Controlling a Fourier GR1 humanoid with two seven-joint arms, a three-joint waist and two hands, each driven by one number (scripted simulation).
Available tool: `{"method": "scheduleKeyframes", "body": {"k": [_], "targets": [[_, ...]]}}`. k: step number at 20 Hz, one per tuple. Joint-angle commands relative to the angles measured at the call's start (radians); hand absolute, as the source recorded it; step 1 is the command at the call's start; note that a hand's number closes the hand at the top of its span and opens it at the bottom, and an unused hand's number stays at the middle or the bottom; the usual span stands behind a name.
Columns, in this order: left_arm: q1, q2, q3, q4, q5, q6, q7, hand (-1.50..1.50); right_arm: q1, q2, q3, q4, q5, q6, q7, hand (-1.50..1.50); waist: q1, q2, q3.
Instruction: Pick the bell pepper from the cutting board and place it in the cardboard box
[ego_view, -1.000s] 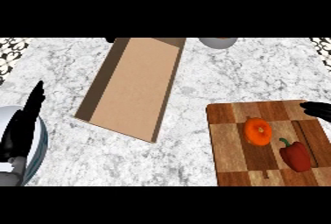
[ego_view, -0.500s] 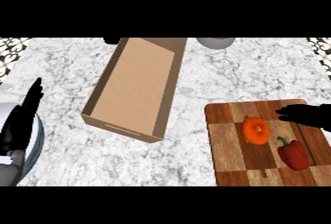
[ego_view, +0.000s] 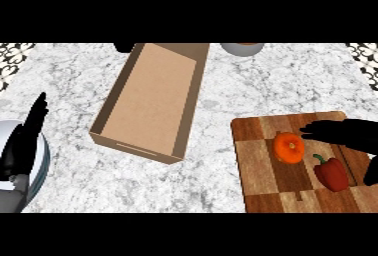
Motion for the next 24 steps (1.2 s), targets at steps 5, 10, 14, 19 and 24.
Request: {"method": "scheduleKeyframes", "body": {"k": [5,10,14,19,24], "targets": [[0.018,0.014,0.055,0.057,-0.012,-0.037,0.008,0.0,0.069,-0.014,-0.029,-0.057,0.006,0.039,-0.082,-1.5,-0.016,0.005,-0.015],[-0.011,0.017,0.055,0.036,-0.045,-0.026,0.061,0.0,0.023,-0.009,-0.018,-0.043,0.008,0.093,-0.13,-1.5,-0.007,0.007,-0.015],[0.027,-0.018,0.048,0.033,-0.068,-0.006,0.026,0.0,0.11,-0.021,-0.01,-0.193,-0.025,0.085,-0.082,-1.5,-0.019,0.004,-0.015],[-0.006,-0.039,0.058,0.078,-0.082,-0.014,0.016,0.0,0.152,-0.105,-0.022,-0.285,-0.013,0.101,-0.037,-1.5,-0.022,0.005,-0.015],[0.018,-0.05,0.057,0.049,-0.099,-0.025,0.013,0.0,0.118,-0.003,-0.002,-0.21,0.073,0.102,0.089,-1.5,-0.007,0.007,-0.015]]}}
